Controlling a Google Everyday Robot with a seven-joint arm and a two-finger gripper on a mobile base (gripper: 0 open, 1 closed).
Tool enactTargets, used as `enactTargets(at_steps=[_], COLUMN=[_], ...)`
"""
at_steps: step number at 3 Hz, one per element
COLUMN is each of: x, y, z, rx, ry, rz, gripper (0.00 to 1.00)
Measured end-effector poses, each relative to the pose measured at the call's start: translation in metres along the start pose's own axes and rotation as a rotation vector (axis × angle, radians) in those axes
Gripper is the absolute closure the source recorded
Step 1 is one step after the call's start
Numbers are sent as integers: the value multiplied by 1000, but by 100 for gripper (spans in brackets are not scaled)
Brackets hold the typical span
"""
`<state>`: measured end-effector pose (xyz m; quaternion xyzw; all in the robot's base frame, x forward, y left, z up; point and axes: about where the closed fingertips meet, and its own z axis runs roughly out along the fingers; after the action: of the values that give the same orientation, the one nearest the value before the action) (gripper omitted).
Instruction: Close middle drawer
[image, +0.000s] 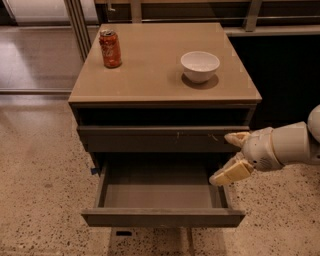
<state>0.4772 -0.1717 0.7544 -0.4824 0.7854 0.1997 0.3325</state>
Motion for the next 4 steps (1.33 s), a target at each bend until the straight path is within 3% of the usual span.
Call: enactTargets(at_steps=[3, 4], x=[0, 20], y=[0, 6], z=[-2, 12], rx=[3, 37], ry=[6, -11], rz=[-5, 12], gripper=[88, 100])
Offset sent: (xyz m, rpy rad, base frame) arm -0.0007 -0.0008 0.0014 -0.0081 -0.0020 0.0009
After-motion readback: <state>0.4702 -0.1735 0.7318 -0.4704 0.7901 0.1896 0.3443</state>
